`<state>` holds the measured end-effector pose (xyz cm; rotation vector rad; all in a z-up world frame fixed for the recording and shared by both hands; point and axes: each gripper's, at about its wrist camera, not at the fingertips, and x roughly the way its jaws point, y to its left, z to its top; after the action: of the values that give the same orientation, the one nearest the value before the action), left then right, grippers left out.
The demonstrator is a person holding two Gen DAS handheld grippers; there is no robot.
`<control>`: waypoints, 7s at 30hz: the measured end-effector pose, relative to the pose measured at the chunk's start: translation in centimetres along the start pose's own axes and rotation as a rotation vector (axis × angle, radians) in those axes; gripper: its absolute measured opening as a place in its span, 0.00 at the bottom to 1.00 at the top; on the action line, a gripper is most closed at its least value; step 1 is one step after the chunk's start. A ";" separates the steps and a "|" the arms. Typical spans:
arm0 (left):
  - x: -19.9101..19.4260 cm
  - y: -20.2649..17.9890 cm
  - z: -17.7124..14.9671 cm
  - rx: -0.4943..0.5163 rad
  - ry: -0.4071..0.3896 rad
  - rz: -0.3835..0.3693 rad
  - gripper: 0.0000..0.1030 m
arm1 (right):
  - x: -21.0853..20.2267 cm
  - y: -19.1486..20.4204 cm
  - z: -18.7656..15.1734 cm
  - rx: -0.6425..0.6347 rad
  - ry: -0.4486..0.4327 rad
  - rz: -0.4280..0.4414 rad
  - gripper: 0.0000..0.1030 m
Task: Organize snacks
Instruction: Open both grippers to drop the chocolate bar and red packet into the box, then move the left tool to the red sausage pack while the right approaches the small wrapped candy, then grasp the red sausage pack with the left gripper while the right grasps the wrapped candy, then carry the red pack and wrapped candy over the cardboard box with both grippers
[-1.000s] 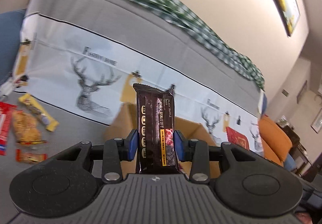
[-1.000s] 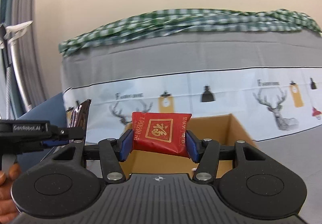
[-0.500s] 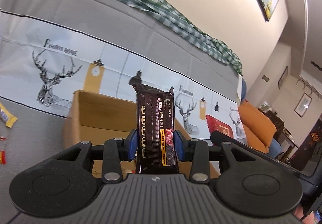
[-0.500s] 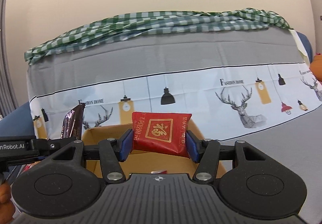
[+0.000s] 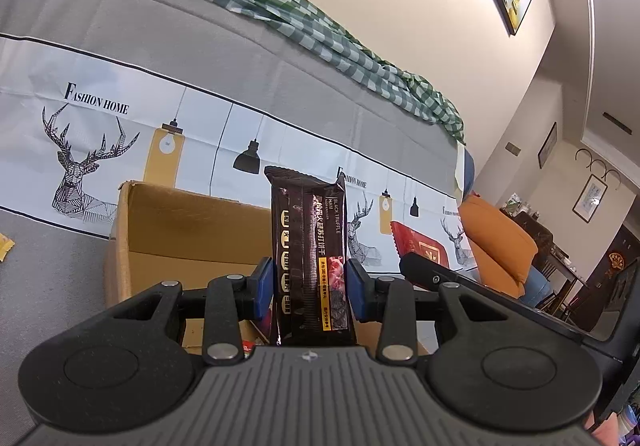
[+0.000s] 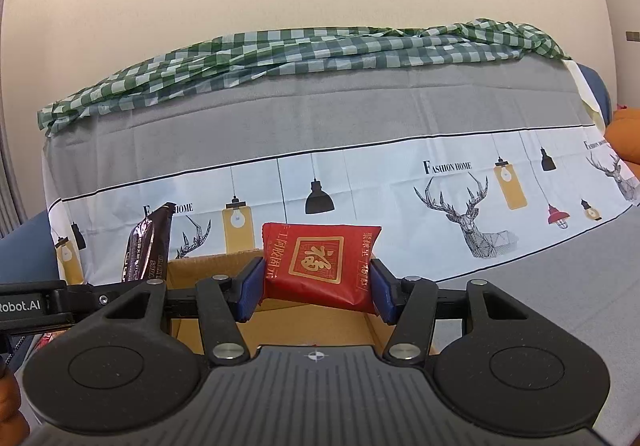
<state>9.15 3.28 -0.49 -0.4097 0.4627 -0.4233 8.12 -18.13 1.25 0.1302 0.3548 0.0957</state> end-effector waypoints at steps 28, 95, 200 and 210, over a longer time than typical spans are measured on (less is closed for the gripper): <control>-2.6 1.4 -1.1 0.076 0.025 0.102 0.28 | -0.2 2.8 -0.6 0.027 0.008 0.020 0.79; -2.2 29.0 1.1 -0.148 0.339 0.959 0.71 | 14.2 28.4 -15.9 -0.166 0.312 0.202 0.53; -12.8 19.3 -1.9 -0.290 0.359 0.738 0.35 | -1.5 22.5 -11.8 -0.334 0.366 0.420 0.50; -13.6 17.6 0.0 -0.267 0.198 0.747 0.35 | -4.2 19.4 -3.8 -0.283 0.150 0.429 0.50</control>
<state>3.26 24.42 -4.08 -0.4213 0.8258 0.3304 1.46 0.94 1.91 -0.0834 0.4556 0.5797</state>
